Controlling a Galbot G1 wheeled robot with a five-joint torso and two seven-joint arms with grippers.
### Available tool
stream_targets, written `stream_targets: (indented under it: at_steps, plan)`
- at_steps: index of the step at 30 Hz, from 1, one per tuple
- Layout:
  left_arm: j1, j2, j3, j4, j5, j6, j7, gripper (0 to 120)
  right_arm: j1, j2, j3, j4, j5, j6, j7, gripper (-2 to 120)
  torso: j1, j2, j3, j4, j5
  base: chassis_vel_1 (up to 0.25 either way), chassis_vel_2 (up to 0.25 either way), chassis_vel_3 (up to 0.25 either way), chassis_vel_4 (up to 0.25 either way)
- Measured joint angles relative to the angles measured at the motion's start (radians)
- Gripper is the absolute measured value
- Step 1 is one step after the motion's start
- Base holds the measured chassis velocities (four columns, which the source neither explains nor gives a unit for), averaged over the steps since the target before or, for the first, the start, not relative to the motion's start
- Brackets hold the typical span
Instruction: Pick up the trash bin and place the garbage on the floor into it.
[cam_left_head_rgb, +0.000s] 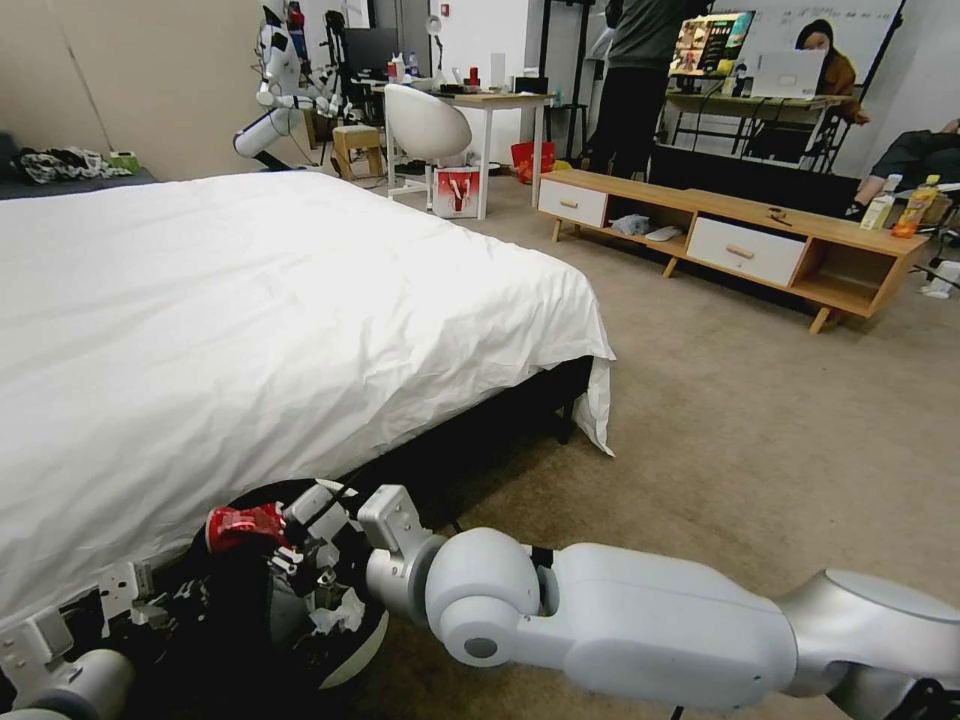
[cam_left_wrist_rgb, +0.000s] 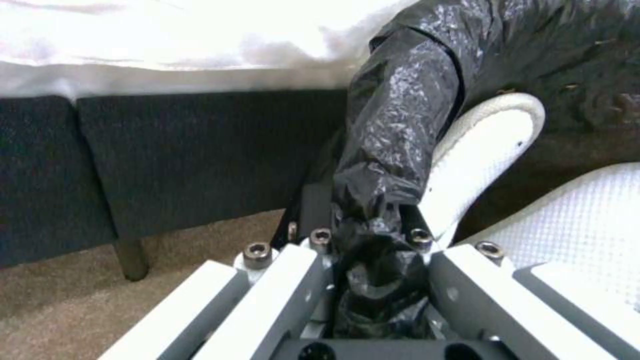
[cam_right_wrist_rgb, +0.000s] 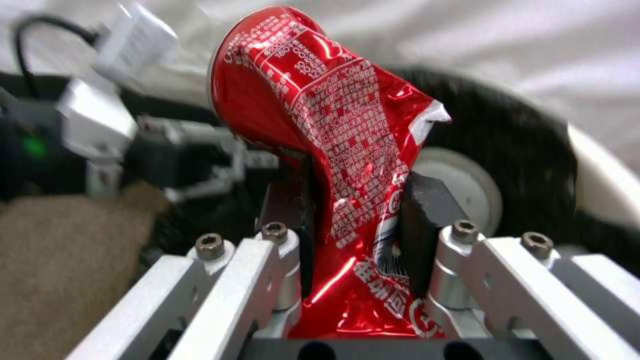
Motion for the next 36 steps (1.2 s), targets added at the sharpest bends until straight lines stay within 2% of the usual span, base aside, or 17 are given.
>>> stream_targets:
  at_steps: [16, 19, 21, 22, 24, 25, 27, 28, 31, 36]
  plan:
    - [-0.001, 0.0, 0.0, 0.01, 0.001, -0.001, 0.004, 1, -0.05, 0.013, -0.018, -0.06, -0.061, 0.023, -0.018, 25, 0.0, 0.0, 0.0, 0.0, 0.0, 0.0, 0.0, 0.0, 0.0]
    - [-0.003, 0.0, 0.0, 0.015, 0.002, -0.001, 0.005, 1, -0.051, 0.01, -0.018, -0.06, -0.064, 0.025, -0.019, 33, 0.0, 0.0, 0.0, 0.0, 0.0, 0.0, 0.0, 0.0, 0.0]
    - [-0.005, 0.0, 0.0, 0.018, 0.003, -0.001, 0.005, 1, -0.053, 0.003, -0.017, -0.055, -0.066, 0.026, -0.02, 45, 0.0, 0.0, 0.0, 0.0, 0.0, 0.0, 0.0, 0.0, 0.0]
    - [-0.005, 0.0, 0.0, 0.018, 0.003, -0.001, 0.005, 1, -0.053, 0.003, -0.017, -0.055, -0.066, 0.026, -0.02, 45, 0.0, 0.0, 0.0, 0.0, 0.0, 0.0, 0.0, 0.0, 0.0]
    - [-0.006, -0.001, 0.001, 0.02, 0.004, -0.001, 0.006, 1, -0.055, -0.006, -0.014, -0.049, -0.068, 0.026, -0.021, 56, 0.0, 0.0, 0.0, -0.0001, 0.0, 0.0, 0.0, 0.0, 0.0]
    - [-0.006, -0.001, 0.001, 0.02, 0.004, -0.001, 0.006, 1, -0.055, -0.006, -0.014, -0.049, -0.068, 0.026, -0.021, 56, 0.0, 0.0, 0.0, -0.0001, 0.0, 0.0, 0.0, 0.0, 0.0]
    - [-0.006, -0.001, 0.001, 0.021, 0.004, -0.001, 0.006, 1, -0.056, -0.016, -0.012, -0.04, -0.068, 0.026, -0.021, 66, 0.0, 0.0, 0.0, -0.0001, 0.0, 0.0, 0.0, 0.0, 0.0]
    - [-0.006, -0.001, 0.001, 0.021, 0.004, -0.001, 0.006, 1, -0.056, -0.016, -0.012, -0.04, -0.068, 0.026, -0.021, 66, 0.0, 0.0, 0.0, -0.0001, 0.0, 0.0, 0.0, 0.0, 0.0]
    - [-0.005, -0.001, 0.001, 0.023, 0.005, -0.001, 0.006, 1, -0.054, -0.037, -0.005, -0.018, -0.066, 0.024, -0.021, 82, 0.0, 0.0, 0.0, -0.0001, 0.0, 0.0, 0.0, 0.0, 0.0]
    - [-0.004, 0.0, 0.0, 0.024, 0.005, -0.001, 0.006, 1, -0.052, -0.054, 0.004, -0.004, -0.065, 0.023, -0.019, 90, 0.0, 0.0, 0.0, 0.0, 0.0, 0.0, 0.0, 0.0, 0.0]
